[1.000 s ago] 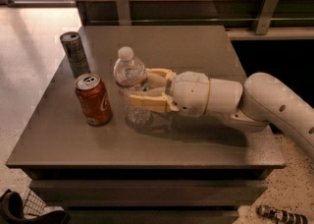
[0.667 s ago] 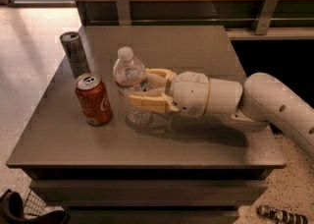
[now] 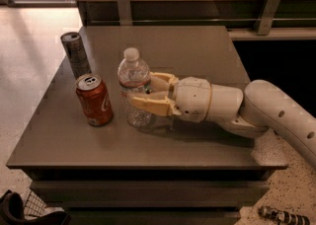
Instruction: Move water bottle near coke can
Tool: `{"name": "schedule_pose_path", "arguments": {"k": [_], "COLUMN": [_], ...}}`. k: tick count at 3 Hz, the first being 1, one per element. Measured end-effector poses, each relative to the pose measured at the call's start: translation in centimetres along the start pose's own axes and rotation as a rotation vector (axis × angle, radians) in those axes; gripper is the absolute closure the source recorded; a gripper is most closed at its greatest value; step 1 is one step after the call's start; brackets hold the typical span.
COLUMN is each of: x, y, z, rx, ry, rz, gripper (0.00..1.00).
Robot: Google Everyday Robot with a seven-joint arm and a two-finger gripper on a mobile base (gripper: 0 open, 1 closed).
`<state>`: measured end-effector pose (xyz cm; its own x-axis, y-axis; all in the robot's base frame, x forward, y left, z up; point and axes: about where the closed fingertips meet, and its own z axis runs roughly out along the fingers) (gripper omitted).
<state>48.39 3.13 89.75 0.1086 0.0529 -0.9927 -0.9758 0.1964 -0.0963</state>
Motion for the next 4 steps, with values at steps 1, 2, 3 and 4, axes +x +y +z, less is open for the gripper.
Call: {"name": "schedule_pose_path", "arguments": {"k": [1,2,3,4], "x": [-0.3,-0.38,-0.39,-0.4], "y": [-0.02,-0.03,-0.02,-0.02], "z": [0.03,0.04,0.05,0.06], "rx": [0.0,0.0,0.0,-0.001], "ry": [0.0,0.0,0.0,0.0], "rz": [0.0,0.0,0.0,0.0], "gripper": [0.83,0.59,0.36,0.12]}}
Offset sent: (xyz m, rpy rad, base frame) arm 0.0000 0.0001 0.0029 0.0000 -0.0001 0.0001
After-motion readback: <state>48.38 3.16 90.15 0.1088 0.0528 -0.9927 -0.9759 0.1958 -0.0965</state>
